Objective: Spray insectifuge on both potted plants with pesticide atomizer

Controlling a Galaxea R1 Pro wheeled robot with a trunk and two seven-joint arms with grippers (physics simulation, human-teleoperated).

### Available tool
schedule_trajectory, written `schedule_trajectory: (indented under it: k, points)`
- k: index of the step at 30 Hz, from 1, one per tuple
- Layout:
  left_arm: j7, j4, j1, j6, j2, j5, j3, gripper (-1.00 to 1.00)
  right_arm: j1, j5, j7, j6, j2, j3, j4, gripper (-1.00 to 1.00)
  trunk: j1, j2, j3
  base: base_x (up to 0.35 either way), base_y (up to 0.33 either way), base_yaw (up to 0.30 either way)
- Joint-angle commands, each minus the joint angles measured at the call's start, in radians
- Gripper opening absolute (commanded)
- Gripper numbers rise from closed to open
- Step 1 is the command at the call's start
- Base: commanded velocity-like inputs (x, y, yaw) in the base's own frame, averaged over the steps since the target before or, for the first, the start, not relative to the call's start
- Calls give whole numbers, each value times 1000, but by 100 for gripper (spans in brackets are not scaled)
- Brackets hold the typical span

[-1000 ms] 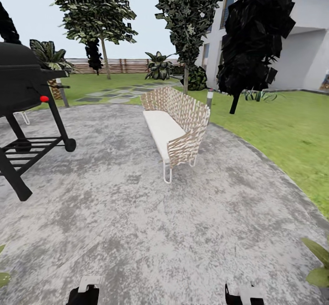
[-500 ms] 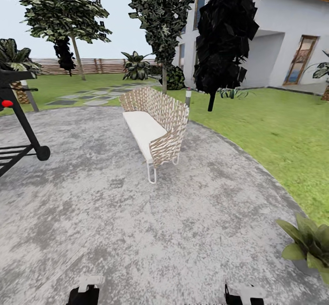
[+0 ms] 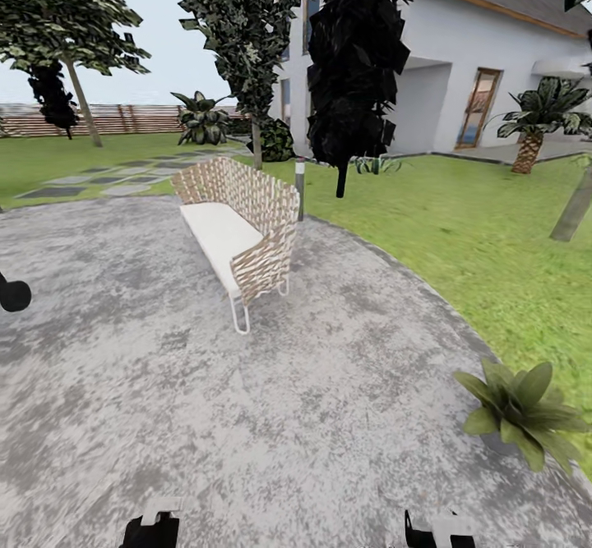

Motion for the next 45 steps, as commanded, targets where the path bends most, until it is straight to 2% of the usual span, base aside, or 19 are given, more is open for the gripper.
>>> schedule_trajectory:
  k: [1, 10, 21, 45]
  points:
    - [-4, 1, 0, -3, 0, 5, -2, -100, -1, 10, -3, -3, 0, -8, 1, 100, 0, 0, -1, 103, 197, -300]
    - [-4, 1, 0, -3, 0, 5, -2, -100, -1, 10, -3, -3, 0, -8, 1, 100, 0, 0, -1, 239, 212, -300]
    - [-4, 2, 0, -3, 0, 5, -2, -100, -1, 10, -3, -3, 0, -8, 1, 100, 0, 0, -1, 294, 75, -300]
    - [-4, 4, 0, -3, 1, 5, -2, -100, -1, 10, -3, -3, 0, -8, 1, 100, 0, 0, -1, 3, 0, -300]
